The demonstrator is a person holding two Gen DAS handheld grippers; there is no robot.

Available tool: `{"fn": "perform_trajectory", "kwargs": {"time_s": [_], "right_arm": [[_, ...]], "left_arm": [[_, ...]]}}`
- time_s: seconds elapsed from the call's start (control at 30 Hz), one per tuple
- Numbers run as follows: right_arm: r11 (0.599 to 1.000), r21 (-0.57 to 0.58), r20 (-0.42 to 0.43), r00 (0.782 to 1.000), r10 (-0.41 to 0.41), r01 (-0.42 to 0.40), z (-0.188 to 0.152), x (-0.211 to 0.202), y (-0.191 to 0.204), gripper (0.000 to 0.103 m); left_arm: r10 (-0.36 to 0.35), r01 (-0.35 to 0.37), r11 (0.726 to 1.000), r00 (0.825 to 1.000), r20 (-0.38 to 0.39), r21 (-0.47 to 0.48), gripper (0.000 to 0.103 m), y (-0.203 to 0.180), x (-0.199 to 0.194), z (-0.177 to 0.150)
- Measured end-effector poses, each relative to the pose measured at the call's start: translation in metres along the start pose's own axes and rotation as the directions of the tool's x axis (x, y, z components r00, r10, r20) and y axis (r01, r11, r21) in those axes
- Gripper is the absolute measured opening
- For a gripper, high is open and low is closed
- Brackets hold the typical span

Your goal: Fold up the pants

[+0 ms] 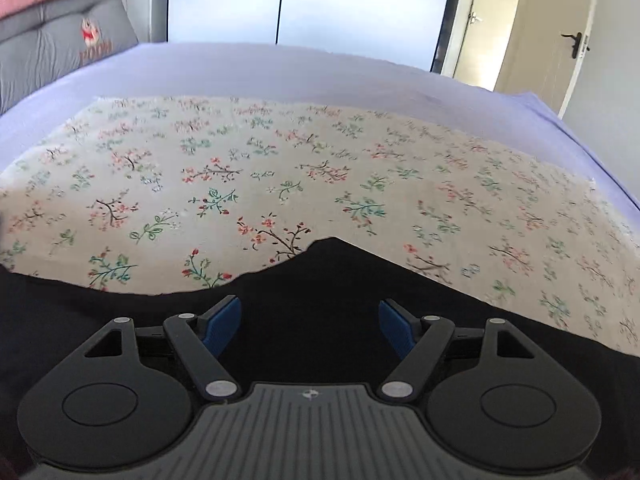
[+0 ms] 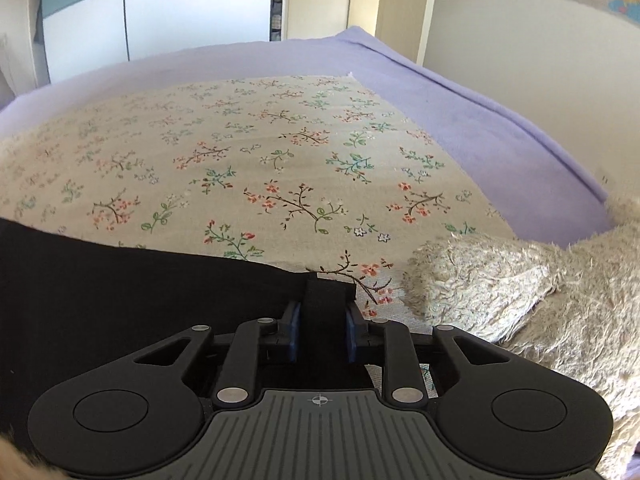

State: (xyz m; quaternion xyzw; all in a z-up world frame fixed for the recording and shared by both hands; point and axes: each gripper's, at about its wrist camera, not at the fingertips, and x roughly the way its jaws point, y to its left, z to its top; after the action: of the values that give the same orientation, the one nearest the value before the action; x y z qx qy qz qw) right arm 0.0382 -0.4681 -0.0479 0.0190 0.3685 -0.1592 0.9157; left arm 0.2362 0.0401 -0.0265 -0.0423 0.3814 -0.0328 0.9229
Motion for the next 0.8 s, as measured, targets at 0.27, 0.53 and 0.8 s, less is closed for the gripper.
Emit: {"fn": "perform_trajectory", "kwargs": {"time_s": [0.27,0.53,0.8], "right_arm": [[0.998,-0.022,0.002,0.998,-0.058,0.058,0.004,0.004,0.011,0.008],[0.974,-0.041,0.114,0.969,-0.217,0.223,0.035,0.006,0.002,0.003],[0.987,-0.047,0.022,0.988,-0.15,0.151,0.076,0.024,-0.011,0.013]], "left_arm": [[0.041,-0.04,0.999,0.999,0.025,-0.022,0.049,-0.006,0.01,0.004],[0.062,-0.039,0.988,0.987,0.148,-0.153,0.049,0.006,-0.011,0.016],[-0.049,0.054,0.991,0.998,0.043,-0.122,0.103,0.002,-0.002,0.017]]}}
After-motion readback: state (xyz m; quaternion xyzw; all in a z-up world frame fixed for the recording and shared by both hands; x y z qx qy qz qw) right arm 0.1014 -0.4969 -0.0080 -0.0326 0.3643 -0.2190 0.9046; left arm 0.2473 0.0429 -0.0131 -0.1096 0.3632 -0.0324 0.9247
